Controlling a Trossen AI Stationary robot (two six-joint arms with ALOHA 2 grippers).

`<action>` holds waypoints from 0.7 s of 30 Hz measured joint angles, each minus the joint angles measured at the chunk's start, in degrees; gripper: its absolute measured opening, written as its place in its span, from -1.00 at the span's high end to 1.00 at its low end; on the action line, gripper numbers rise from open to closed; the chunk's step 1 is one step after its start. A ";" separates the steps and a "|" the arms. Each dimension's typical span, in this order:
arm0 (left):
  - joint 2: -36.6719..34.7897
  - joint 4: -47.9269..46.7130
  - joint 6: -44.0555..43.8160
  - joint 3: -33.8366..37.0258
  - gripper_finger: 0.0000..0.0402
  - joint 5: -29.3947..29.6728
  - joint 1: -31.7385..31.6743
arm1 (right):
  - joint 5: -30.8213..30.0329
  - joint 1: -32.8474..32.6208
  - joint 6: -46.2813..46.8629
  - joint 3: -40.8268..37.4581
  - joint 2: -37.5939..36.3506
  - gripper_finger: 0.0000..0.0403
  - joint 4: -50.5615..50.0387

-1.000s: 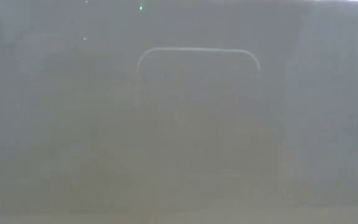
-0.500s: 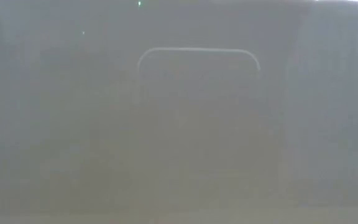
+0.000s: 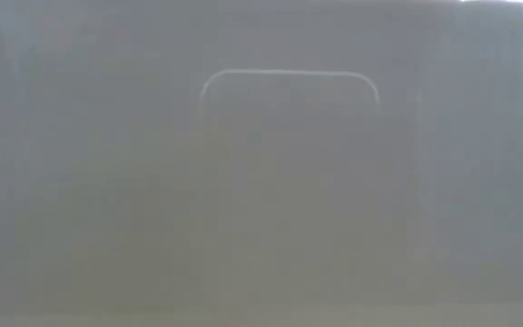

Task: Pick & Place First Aid Supplies
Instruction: Put the orange ointment pack into the white bin

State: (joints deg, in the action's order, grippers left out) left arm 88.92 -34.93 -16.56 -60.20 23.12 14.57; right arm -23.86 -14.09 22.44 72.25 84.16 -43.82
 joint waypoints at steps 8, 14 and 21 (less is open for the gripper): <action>-0.45 6.09 -0.43 0.00 1.00 17.72 4.79 | 2.72 0.47 7.58 0.02 8.93 0.41 16.22; -0.47 10.60 -0.09 -0.11 1.00 20.03 6.59 | 5.91 2.47 8.60 0.00 11.72 0.41 25.99; -0.50 12.54 0.78 -0.11 1.00 21.22 6.86 | 3.95 5.03 11.62 0.04 12.68 0.41 27.11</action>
State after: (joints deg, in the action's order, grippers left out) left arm 88.42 -22.39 -15.78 -60.31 44.34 21.43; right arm -19.91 -9.06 34.05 72.29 96.84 -16.71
